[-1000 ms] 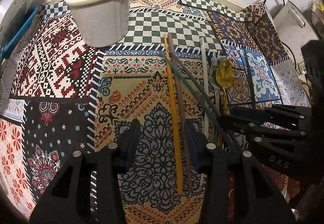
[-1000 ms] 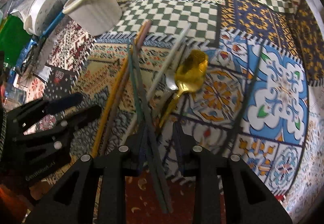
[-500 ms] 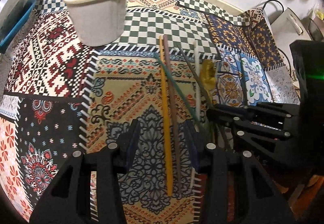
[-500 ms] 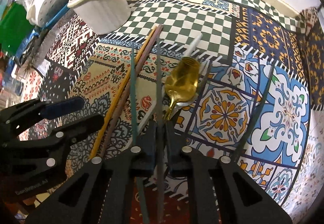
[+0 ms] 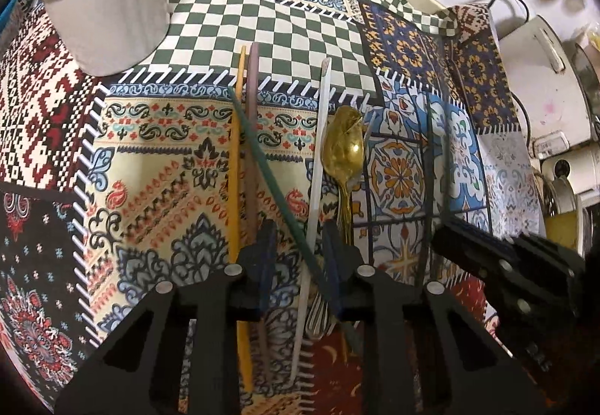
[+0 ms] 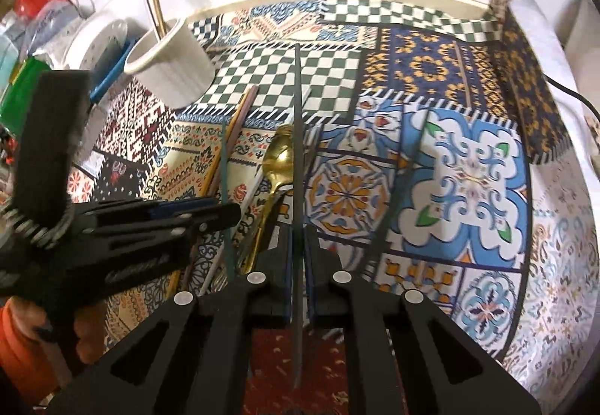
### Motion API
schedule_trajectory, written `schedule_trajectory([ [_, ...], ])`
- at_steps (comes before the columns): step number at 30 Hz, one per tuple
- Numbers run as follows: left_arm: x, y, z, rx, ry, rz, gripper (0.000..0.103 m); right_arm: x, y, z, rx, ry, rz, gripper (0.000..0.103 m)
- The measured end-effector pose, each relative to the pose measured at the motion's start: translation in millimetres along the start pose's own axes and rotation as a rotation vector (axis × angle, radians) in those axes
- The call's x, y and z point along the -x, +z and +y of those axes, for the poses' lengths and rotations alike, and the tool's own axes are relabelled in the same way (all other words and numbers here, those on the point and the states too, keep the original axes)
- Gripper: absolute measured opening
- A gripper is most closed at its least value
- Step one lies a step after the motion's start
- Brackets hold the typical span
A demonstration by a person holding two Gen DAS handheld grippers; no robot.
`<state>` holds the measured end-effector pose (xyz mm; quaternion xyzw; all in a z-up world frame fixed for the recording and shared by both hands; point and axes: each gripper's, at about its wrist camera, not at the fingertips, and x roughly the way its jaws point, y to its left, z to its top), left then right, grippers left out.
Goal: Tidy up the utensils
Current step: 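Grasp a teal chopstick with the left tool while the right tool grasps a black chopstick, then carry both chopsticks upright and lower them into the white cup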
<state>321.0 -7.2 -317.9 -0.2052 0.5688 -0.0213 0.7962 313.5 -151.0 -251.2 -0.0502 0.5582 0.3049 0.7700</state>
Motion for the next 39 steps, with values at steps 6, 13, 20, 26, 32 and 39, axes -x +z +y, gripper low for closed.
schedule_trajectory([
  [6,-3.8,11.0,-5.5,-0.018,0.051,-0.007,0.021,10.8,-0.7,-6.9,-0.026,0.010,-0.034,0.006],
  [13,-11.9,20.8,-11.9,-0.008,0.052,-0.004,0.005,19.6,-2.8,-9.5,-0.046,0.008,-0.065,0.006],
  [20,1.1,15.9,-23.2,-0.054,0.038,-0.028,0.003,32.3,-3.0,-7.9,-0.053,0.013,-0.099,0.006],
  [26,38.5,3.3,-27.7,-0.103,0.030,-0.105,0.003,47.2,-1.5,-2.9,-0.044,0.005,-0.145,0.006],
  [32,76.1,-11.6,-34.0,-0.140,0.034,-0.210,0.003,62.6,1.3,9.2,-0.021,0.007,-0.190,0.005],
  [39,126.5,-20.1,-36.0,-0.159,0.038,-0.353,0.003,84.8,12.3,32.1,0.028,-0.003,-0.260,0.005],
])
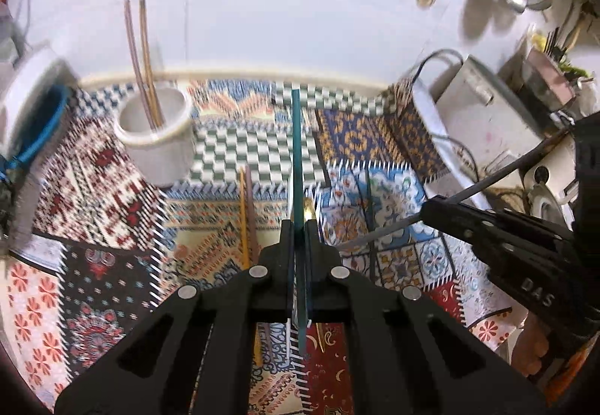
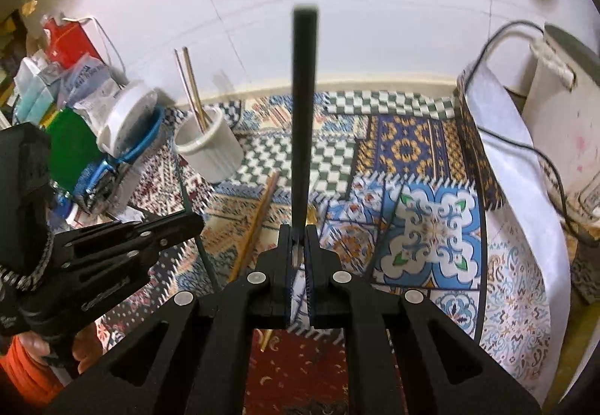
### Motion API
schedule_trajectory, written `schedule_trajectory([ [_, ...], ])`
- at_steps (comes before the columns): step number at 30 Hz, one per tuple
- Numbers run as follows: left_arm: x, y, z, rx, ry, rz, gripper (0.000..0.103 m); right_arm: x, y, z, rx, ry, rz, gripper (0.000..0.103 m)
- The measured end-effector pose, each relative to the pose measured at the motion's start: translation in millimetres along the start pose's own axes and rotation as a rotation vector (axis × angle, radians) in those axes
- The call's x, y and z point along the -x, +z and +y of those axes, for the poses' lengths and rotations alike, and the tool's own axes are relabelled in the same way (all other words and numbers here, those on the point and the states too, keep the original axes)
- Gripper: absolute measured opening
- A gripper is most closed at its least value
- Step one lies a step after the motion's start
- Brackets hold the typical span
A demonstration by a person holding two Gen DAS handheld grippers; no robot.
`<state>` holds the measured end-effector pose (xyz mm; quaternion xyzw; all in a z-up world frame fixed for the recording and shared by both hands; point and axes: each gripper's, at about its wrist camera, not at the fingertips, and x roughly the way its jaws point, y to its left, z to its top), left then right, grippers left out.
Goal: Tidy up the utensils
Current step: 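Carry both chopsticks upright and lower them into the white cup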
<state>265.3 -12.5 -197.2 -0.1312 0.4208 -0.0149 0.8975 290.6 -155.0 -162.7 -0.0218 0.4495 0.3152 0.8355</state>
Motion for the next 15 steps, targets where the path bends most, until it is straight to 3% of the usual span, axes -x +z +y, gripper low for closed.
schedule_trajectory([
  [15,94.5,47.6,26.8,0.011,0.093,-0.283,0.003,19.2,61.2,50.3,0.104,0.044,-0.148,0.005],
])
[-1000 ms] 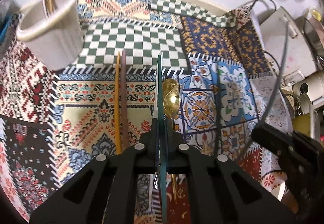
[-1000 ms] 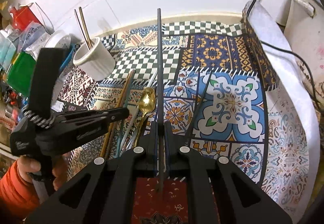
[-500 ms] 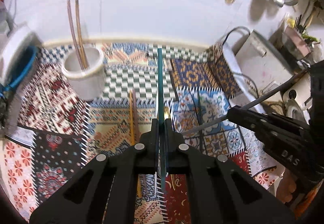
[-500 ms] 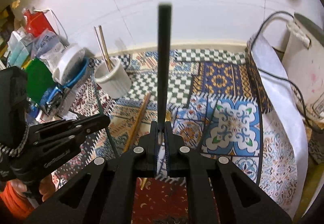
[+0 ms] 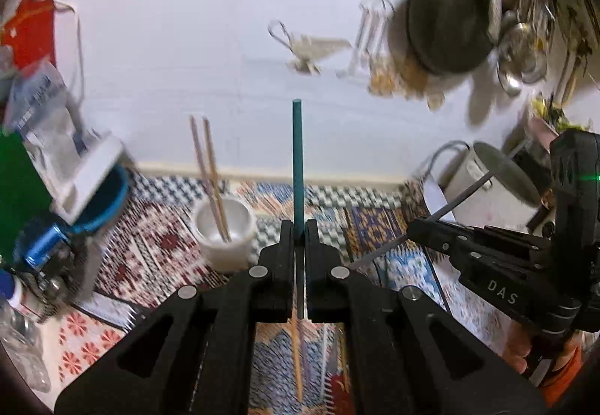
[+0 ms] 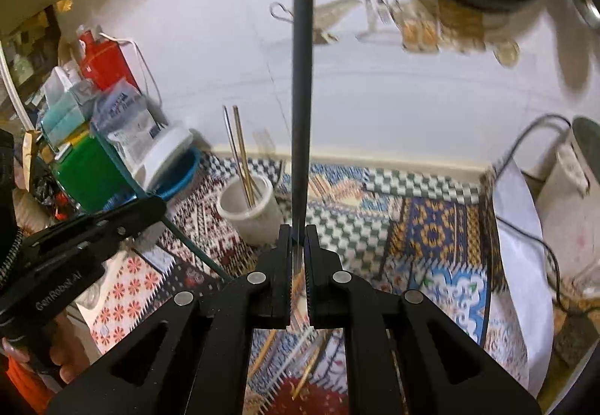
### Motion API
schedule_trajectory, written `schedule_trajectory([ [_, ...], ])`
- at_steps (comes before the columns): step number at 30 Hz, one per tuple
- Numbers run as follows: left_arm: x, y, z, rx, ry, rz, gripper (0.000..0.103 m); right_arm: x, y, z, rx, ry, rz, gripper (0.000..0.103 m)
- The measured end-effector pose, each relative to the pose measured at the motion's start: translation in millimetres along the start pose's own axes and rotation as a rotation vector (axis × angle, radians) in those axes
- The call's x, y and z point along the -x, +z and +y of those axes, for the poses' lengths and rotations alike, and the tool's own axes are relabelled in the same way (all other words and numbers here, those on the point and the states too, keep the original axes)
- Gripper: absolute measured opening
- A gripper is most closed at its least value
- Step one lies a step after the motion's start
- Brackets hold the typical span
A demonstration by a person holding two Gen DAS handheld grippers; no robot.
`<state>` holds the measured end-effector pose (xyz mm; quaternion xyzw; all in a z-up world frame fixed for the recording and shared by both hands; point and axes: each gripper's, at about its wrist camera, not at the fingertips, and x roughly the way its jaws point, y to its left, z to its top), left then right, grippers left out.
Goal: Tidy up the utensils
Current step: 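Carry both chopsticks upright and lower them into the white cup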
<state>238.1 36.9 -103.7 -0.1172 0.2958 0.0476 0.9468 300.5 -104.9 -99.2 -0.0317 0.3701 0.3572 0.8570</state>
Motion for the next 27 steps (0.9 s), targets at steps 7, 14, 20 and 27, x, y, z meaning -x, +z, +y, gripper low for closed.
schedule_trajectory([
  [7,17.7,29.8,30.0,0.033,0.049,-0.087,0.003,-6.5,32.9,16.1,0.035,0.031,-0.054,0.005],
  [14,23.9,58.9,62.2,0.075,0.099,-0.150,0.003,-23.1,60.6,34.0,0.070,0.074,-0.084,0.005],
  [20,4.7,76.8,83.3,0.121,0.111,-0.161,0.003,-48.2,74.0,44.8,0.092,0.108,-0.070,0.005],
  [27,-35.9,75.9,97.8,0.158,0.119,-0.111,0.003,-93.8,74.7,50.0,0.096,0.116,0.010,0.005],
])
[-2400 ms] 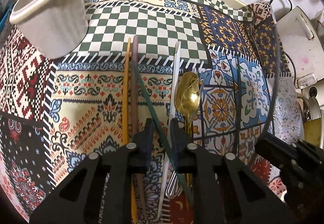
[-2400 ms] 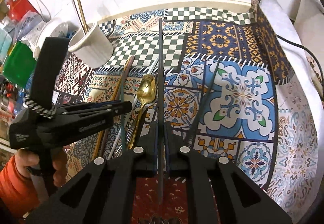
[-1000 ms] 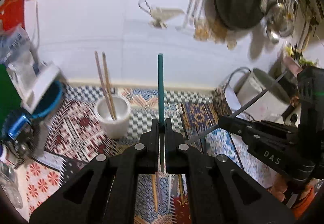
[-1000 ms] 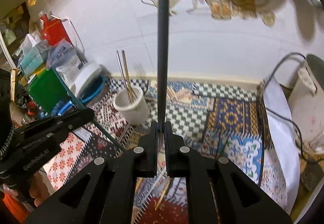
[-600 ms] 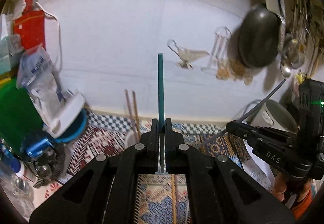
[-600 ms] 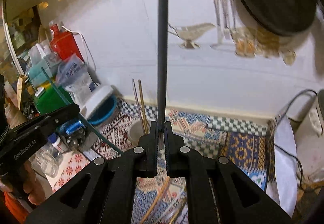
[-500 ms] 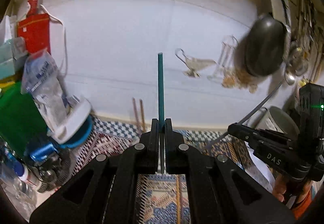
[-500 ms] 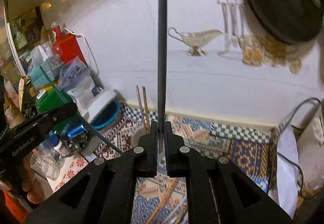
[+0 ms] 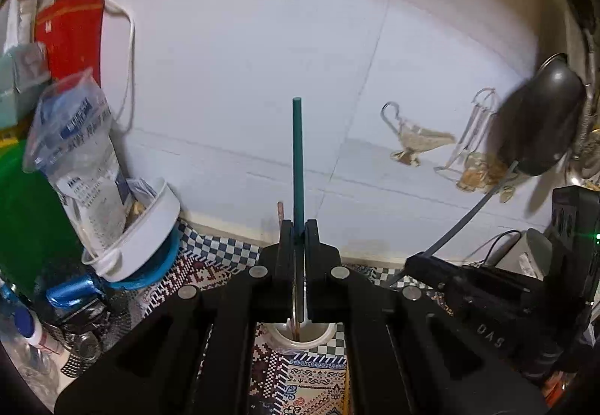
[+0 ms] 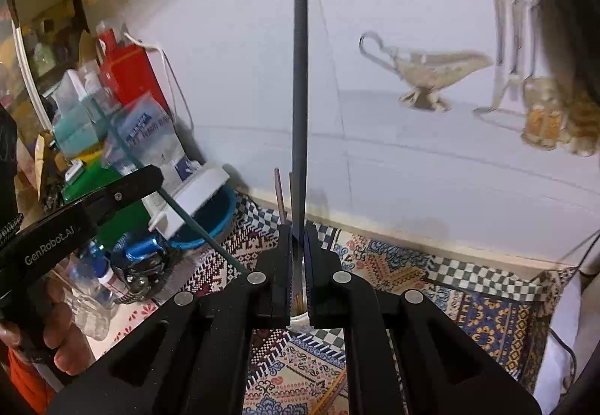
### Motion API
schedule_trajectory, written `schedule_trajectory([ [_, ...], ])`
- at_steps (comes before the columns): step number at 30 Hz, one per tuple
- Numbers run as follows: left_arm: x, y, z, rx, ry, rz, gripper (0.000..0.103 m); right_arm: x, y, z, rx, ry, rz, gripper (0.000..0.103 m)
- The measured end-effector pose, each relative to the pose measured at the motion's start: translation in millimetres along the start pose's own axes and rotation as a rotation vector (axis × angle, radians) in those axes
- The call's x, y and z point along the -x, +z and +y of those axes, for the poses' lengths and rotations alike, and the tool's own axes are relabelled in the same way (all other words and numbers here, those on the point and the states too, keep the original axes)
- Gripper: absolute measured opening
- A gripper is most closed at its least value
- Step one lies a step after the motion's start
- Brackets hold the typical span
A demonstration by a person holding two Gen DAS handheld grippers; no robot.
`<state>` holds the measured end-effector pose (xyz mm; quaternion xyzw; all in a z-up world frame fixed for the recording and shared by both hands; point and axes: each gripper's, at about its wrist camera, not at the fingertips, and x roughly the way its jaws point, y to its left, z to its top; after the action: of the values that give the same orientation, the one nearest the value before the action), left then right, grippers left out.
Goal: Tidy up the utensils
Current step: 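Carry both chopsticks upright and lower them into the white cup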
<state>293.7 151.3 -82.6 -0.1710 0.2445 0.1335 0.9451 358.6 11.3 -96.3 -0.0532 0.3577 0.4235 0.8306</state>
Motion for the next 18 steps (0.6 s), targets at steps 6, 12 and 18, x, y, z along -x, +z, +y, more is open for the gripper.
schedule_trajectory([
  [6,-39.8,-14.4,4.6,0.008,0.019,0.074,0.003,-41.5,-10.2,-5.6,-0.005,0.001,0.101,0.005],
  [12,-72.2,-31.0,12.9,0.041,0.025,0.161,0.003,-66.7,-22.2,-5.8,0.002,-0.008,0.179,0.005],
  [18,-95.7,-44.1,18.8,0.062,0.032,0.245,0.003,-81.6,-26.6,-4.2,0.010,-0.020,0.229,0.006],
])
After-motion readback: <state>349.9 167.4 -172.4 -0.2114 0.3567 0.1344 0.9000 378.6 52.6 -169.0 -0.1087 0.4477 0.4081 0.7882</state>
